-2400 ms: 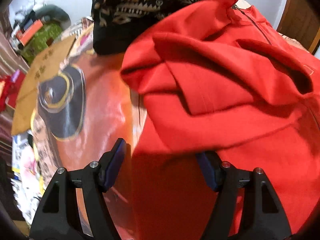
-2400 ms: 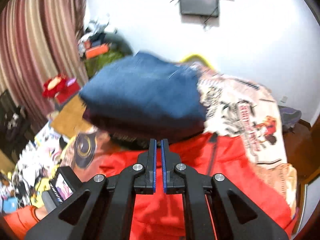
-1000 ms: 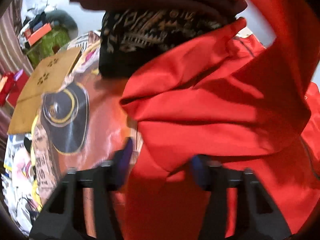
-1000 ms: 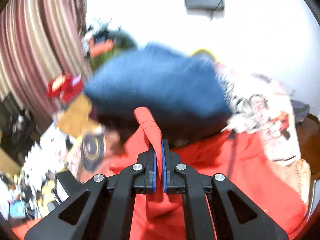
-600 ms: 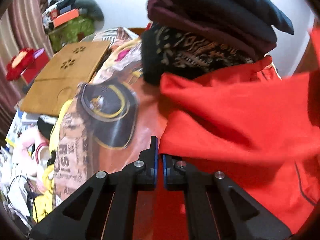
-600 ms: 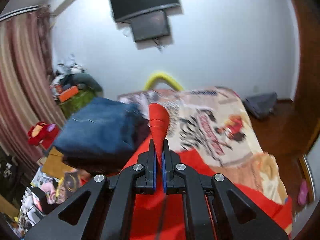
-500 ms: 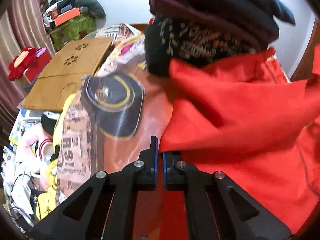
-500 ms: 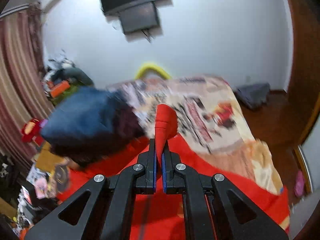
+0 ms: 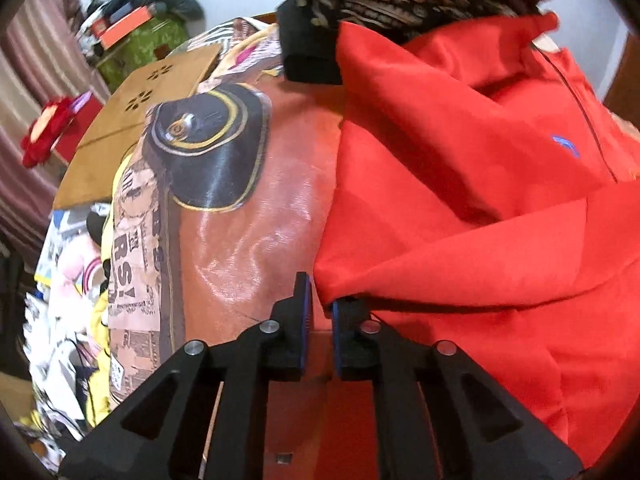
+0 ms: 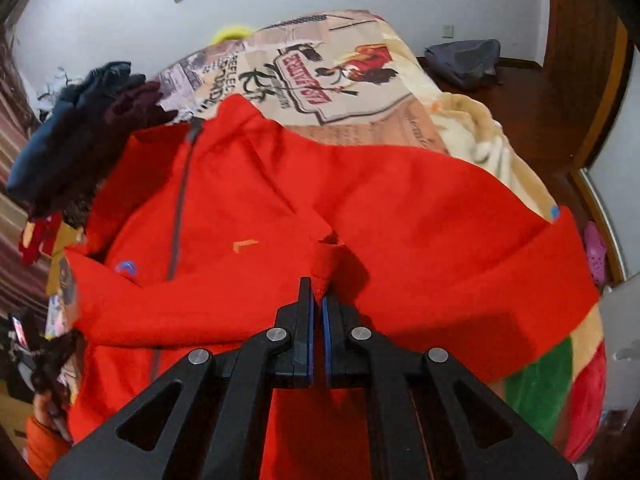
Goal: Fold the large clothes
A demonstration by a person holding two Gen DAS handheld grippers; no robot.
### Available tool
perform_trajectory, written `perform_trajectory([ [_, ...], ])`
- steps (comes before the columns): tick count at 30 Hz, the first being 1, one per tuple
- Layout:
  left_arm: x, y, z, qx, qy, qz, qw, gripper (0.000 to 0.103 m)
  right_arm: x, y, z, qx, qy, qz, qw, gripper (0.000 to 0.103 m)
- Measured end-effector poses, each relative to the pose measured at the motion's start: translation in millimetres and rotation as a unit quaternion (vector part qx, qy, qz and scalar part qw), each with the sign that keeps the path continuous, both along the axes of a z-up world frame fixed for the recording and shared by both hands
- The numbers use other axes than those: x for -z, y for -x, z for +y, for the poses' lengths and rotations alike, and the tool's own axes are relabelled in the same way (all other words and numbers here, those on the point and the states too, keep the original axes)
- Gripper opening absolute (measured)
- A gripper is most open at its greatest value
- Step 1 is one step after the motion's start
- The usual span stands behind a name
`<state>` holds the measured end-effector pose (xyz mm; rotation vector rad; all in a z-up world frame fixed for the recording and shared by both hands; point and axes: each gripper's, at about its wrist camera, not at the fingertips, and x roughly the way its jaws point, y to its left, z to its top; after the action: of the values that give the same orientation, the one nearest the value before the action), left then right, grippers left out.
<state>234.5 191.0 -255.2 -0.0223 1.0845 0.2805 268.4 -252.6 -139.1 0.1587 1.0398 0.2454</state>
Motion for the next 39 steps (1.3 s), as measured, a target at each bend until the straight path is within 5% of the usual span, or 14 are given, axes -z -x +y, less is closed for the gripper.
perform_trajectory([
  [7,-8.9,8.3,-12.2,0.032,-0.035,0.007,0.9989,0.014,-31.5,-2.2,14.8,-0.026,0.024,-0.083,0.996,0.003],
  [10,-13.5,13.0,-11.4,0.030,-0.030,0.009,0.9991,0.025,-41.6,-11.6,27.8,-0.026,0.045,-0.095,0.994,0.005],
  [12,-22.2,18.2,-9.4,0.032,-0.020,0.000,0.9993,0.043,-41.6,-15.5,37.0,-0.033,0.082,-0.083,0.993,0.014],
  [14,-35.6,23.4,-9.5,0.035,-0.018,-0.016,0.9991,0.054,-41.2,-13.8,42.2,-0.040,0.105,-0.082,0.990,0.052],
  [16,-47.6,25.4,-10.2,0.041,-0.018,-0.030,0.9985,0.059,-44.7,-6.4,43.8,-0.042,0.113,-0.102,0.987,0.067],
  [21,-70.9,17.6,-17.9,0.058,-0.016,-0.052,0.9968,0.074,-56.2,-7.7,37.9,-0.054,0.097,-0.104,0.988,0.067],
  [29,-75.9,-31.3,-60.5,0.105,0.031,-0.045,0.9929,0.074,-49.2,-25.6,24.4,-0.039,0.064,-0.057,0.996,0.068],
  [39,-65.1,-132.2,-183.8,0.215,0.131,0.002,0.9680,0.074,-27.9,5.2,-11.0,-0.031,0.068,-0.048,0.996,0.068],
])
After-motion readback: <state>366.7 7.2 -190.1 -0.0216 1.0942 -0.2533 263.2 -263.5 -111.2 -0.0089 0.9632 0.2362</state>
